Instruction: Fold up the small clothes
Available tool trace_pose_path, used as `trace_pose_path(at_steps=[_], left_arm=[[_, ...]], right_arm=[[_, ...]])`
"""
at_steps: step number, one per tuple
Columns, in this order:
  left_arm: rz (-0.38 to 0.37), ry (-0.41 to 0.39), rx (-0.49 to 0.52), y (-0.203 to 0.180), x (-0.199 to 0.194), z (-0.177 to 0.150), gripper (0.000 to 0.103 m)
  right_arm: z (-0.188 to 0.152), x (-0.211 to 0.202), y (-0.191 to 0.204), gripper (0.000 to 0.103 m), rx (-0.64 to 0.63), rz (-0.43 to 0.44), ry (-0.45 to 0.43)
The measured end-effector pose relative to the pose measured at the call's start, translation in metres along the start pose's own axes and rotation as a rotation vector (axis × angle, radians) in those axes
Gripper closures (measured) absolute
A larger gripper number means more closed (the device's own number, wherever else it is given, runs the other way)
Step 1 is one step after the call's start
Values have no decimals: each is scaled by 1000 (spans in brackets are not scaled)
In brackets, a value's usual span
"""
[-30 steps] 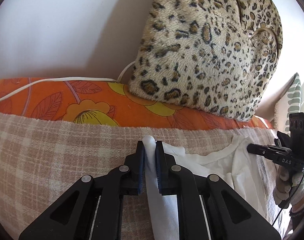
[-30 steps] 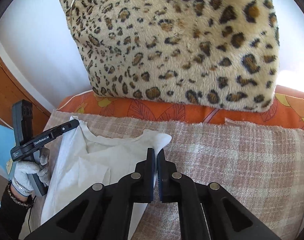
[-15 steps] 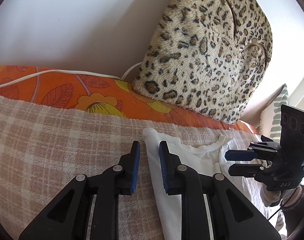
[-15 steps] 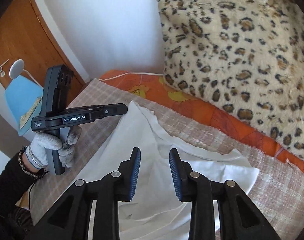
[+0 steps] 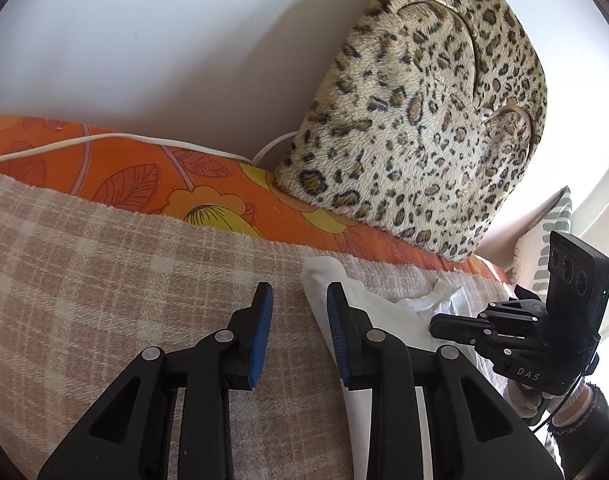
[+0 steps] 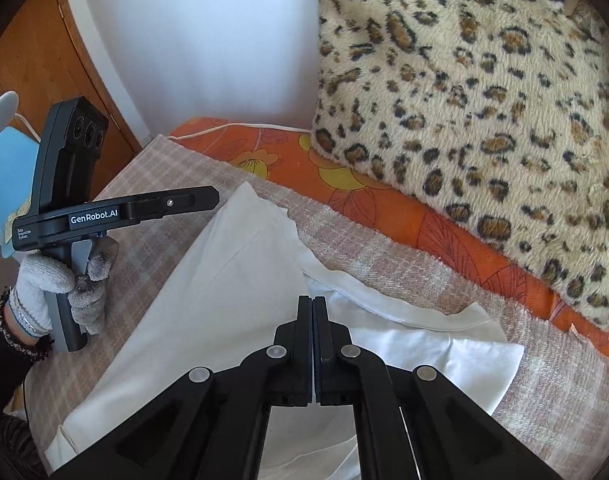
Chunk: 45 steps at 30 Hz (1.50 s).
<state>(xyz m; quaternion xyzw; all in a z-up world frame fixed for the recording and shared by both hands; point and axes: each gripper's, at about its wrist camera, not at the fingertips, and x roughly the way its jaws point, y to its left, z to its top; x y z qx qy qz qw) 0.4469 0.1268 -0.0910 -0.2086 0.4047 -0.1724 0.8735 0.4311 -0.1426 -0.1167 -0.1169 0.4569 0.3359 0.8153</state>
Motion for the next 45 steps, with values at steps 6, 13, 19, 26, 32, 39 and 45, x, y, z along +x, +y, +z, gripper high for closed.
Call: trace_pose_path(at_steps=[6, 13, 19, 26, 32, 39, 45], left_arm=[[-4, 11, 26, -10, 11, 3, 73], [63, 32, 23, -8, 31, 11, 91], [77, 8, 35, -7, 23, 9, 91], [71, 23, 157, -29, -22, 0, 77], [-24, 28, 7, -21, -32, -6, 56], [11, 89, -34, -13, 6, -7, 56], [-32, 53, -94, -4, 25, 7, 57]], right_arm=[[1, 19, 11, 103, -40, -36, 35], [8, 19, 10, 72, -1, -58, 23], [-15, -54, -43, 63, 176, -42, -147], [-70, -110, -78, 61, 333, -14, -159], [-99, -105, -82, 50, 374, 19, -127], [-76, -55, -102, 50, 465, 90, -137], [-44, -26, -107, 61, 451, 105, -141]])
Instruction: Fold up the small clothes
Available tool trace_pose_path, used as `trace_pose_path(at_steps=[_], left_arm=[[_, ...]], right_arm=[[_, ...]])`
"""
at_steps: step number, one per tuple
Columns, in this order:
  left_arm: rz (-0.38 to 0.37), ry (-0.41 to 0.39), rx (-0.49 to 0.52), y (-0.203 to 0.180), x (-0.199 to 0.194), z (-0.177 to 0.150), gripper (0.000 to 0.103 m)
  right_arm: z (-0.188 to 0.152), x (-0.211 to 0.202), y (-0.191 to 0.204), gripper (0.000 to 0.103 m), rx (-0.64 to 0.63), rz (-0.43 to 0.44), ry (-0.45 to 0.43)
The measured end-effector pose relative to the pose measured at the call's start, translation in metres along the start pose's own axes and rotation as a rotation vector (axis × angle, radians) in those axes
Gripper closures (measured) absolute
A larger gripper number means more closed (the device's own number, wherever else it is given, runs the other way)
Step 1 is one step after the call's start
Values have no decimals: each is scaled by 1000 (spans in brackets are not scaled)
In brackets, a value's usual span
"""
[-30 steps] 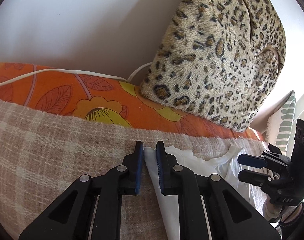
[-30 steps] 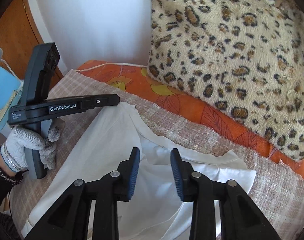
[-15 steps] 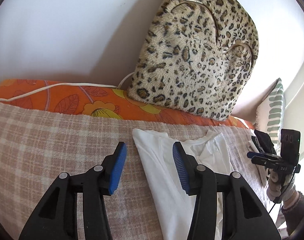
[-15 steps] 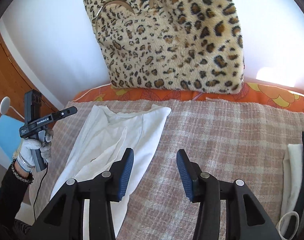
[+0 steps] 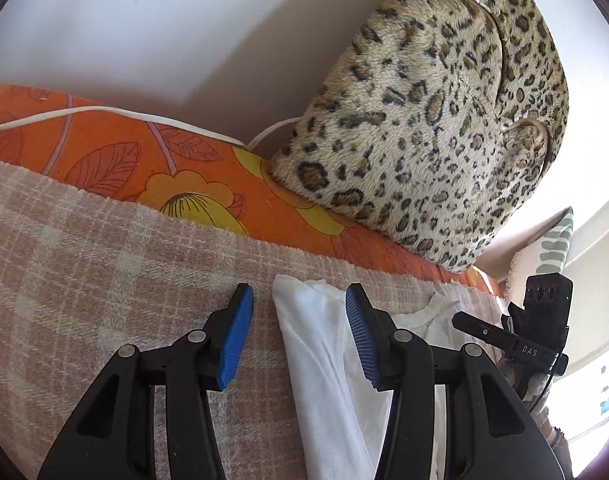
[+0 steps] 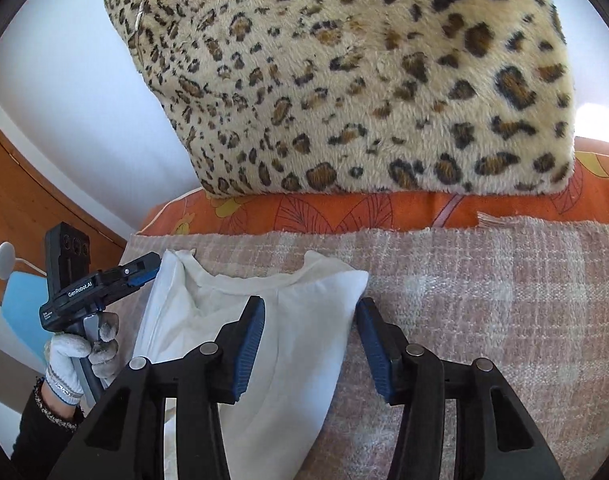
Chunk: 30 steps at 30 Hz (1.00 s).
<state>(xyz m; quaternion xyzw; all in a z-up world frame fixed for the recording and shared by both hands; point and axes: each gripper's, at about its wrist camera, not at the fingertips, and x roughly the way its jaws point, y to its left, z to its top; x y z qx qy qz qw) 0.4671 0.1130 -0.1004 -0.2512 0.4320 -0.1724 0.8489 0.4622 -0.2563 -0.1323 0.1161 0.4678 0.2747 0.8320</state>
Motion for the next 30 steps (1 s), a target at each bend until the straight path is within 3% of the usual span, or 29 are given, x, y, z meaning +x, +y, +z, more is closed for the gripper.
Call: trace_pose_path(at_steps=[2, 3, 4, 5, 19, 30], left_arm=[[2, 2, 16, -4, 5, 1, 61], [1, 3, 23, -6, 6, 1, 69], [0, 19, 27, -7, 9, 1, 89], [10, 22, 32, -8, 10, 0, 93], [2, -76, 105, -43, -46, -2, 96], [1, -131, 171, -85, -121, -33, 96]], right_arm=[[5, 8, 2, 85, -4, -12, 5], [5, 10, 3, 90, -6, -11, 10], [6, 12, 5, 96, -10, -12, 17], [6, 13, 6, 97, -21, -12, 17], [10, -47, 50, 100, -120, 10, -53], [-26, -111, 103, 100, -185, -1, -99]])
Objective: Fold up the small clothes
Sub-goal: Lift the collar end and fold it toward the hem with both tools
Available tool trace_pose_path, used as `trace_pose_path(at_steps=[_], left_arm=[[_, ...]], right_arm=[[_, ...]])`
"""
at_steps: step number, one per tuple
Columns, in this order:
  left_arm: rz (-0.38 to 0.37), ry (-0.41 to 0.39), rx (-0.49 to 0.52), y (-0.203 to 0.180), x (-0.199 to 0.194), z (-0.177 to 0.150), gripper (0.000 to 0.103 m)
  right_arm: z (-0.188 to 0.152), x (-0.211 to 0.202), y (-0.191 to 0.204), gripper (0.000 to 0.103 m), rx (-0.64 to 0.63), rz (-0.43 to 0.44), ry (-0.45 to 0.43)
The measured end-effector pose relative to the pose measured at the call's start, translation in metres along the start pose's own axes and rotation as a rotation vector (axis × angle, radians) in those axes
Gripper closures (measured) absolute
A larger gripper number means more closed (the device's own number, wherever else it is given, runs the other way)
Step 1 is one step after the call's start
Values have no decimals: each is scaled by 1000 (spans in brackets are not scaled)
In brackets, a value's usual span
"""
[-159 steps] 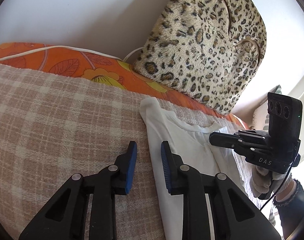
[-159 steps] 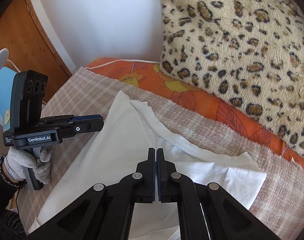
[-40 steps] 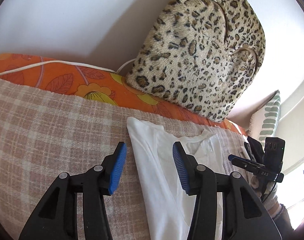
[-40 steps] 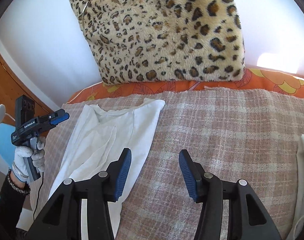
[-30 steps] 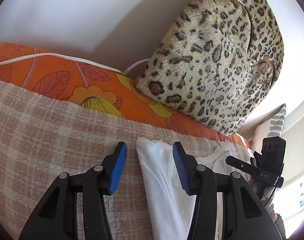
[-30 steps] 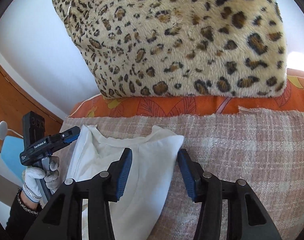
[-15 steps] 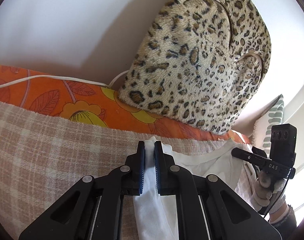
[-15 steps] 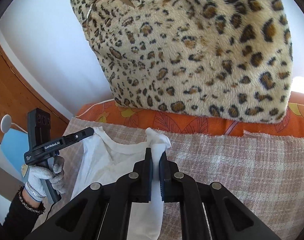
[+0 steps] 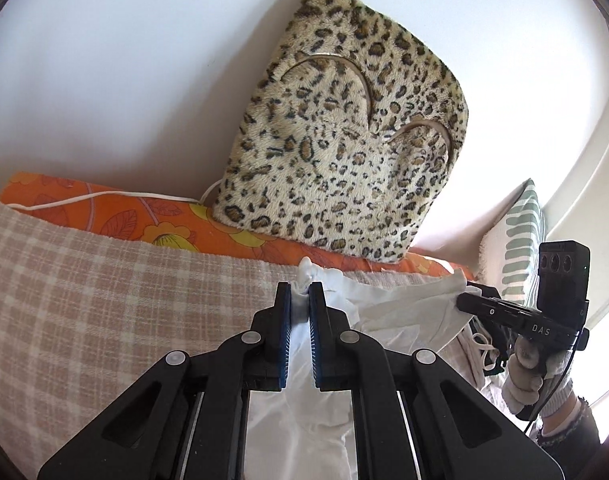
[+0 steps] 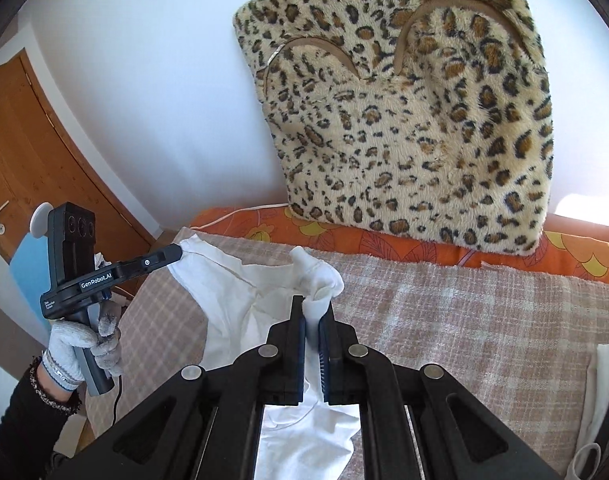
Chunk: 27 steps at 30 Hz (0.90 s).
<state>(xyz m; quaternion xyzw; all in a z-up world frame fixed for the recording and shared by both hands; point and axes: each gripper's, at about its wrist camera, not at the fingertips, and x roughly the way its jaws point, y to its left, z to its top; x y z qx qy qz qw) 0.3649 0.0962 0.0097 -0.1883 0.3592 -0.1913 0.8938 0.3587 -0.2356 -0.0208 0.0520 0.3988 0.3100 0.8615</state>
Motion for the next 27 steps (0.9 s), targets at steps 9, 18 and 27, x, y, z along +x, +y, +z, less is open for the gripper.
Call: trace_pose_path(at_steps=[9, 18, 27], left_arm=[[-9, -35, 30, -30, -62, -40, 96], [-25, 1, 69, -53, -110, -114, 96], [-5, 66, 119, -58, -132, -177, 96]], right_arm=[[-40, -57, 43, 100, -38, -7, -26], [-107, -96, 76, 100, -81, -18, -22], [-179, -117, 96, 100, -86, -24, -20]])
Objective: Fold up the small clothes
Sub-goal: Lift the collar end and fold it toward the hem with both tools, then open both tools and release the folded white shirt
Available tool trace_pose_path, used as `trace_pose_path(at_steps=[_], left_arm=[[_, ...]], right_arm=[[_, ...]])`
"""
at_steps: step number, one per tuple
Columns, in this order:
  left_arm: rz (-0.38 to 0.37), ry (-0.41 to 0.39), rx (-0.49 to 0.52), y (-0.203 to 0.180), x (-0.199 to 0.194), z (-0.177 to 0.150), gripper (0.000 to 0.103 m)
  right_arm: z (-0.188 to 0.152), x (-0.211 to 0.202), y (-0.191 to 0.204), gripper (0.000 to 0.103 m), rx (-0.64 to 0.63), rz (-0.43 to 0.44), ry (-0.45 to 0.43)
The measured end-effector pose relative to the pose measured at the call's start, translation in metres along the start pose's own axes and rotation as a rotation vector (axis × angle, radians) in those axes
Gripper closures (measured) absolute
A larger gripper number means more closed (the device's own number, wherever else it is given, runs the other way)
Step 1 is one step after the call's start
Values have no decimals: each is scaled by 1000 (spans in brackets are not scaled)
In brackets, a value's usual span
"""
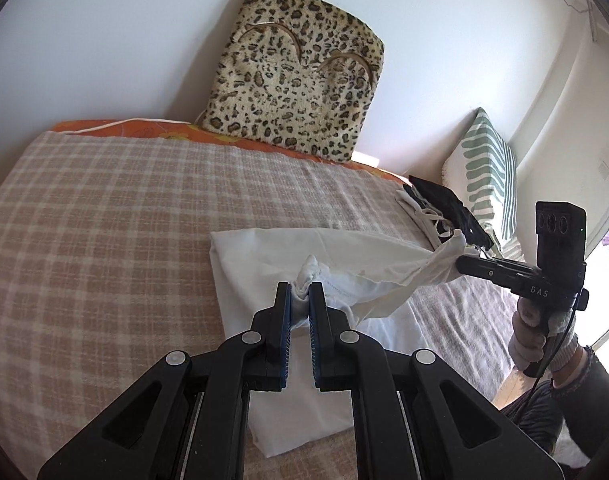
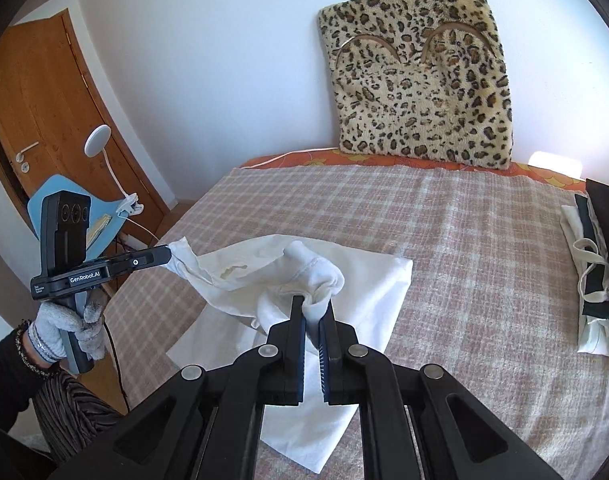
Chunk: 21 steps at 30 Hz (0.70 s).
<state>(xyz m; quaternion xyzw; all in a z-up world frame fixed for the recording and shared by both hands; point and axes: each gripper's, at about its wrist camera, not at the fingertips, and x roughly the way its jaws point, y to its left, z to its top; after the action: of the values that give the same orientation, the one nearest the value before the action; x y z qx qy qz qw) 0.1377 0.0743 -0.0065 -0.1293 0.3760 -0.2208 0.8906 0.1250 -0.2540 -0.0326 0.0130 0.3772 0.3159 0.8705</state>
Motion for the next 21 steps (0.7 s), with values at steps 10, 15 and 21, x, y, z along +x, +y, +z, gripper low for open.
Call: trace_pose_path(at_steps=[10, 15, 21], left_arm=[[18, 79, 23, 4, 7, -46, 96], [34, 112, 50, 7, 8, -63, 96], [42, 109, 78, 7, 1, -73, 96]], right_arm=[[-54, 0, 19, 100, -106, -67, 24], [-78, 7, 21, 100, -174, -99, 72], [-101, 12, 27, 100, -298, -174, 93]])
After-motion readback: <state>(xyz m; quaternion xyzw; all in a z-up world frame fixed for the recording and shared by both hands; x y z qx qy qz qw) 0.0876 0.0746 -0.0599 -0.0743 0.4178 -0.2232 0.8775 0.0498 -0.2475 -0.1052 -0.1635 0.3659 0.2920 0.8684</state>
